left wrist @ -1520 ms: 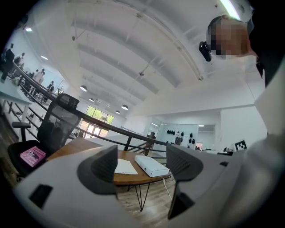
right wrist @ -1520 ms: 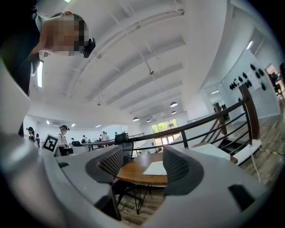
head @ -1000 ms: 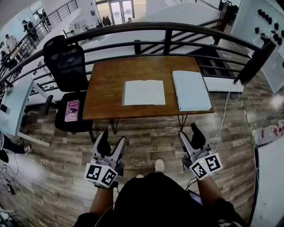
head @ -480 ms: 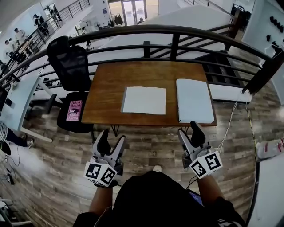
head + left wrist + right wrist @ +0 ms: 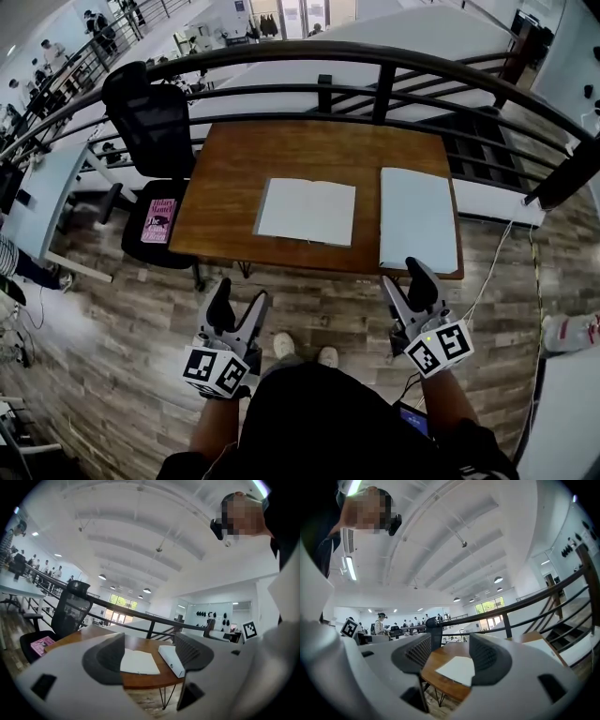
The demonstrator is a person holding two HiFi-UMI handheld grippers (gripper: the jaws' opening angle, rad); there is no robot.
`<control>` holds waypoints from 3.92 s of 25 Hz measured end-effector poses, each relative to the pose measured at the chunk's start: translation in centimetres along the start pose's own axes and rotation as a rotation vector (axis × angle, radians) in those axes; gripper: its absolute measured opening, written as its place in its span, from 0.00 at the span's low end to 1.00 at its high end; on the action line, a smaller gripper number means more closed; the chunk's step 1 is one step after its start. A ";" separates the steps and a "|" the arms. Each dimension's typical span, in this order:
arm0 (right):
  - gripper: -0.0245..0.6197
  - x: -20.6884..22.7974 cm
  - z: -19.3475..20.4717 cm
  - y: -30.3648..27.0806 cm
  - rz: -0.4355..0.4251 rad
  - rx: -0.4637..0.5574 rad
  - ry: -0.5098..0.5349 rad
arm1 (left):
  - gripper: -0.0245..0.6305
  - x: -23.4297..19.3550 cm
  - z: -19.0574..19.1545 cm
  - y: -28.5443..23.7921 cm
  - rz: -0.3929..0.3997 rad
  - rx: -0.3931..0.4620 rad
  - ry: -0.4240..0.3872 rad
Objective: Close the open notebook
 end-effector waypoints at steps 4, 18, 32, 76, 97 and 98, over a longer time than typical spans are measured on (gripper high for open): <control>0.43 0.6 1.3 -2.5 -0.013 -0.025 -0.002 | 0.55 -1.4 0.4 -1.1 -0.008 -0.007 -0.010; 0.41 1.4 4.3 -12.5 -0.021 -0.083 0.053 | 0.55 -8.4 1.4 -8.5 0.041 -0.042 -0.004; 0.41 2.8 10.7 -22.5 -0.011 -0.221 0.114 | 0.55 -15.2 3.1 -13.8 0.078 -0.089 0.049; 0.58 11.7 31.4 -39.6 -0.540 -0.915 0.288 | 0.55 -20.8 12.5 -23.0 -0.091 -0.324 0.077; 0.54 10.8 34.3 -37.3 -0.556 -0.983 0.272 | 0.55 -20.8 12.7 -16.9 -0.117 -0.356 0.095; 0.54 10.7 34.4 -37.1 -0.555 -0.981 0.272 | 0.55 -20.9 12.8 -16.6 -0.114 -0.358 0.095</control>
Point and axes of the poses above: the fingertips, and each gripper's own axes: y backward along the fingers, x to its right, z out of its underside, the point moved 6 cm from there along y, backward along the fingers, and after that the axes turned 15 degrees about x, right-handed, at the moved point
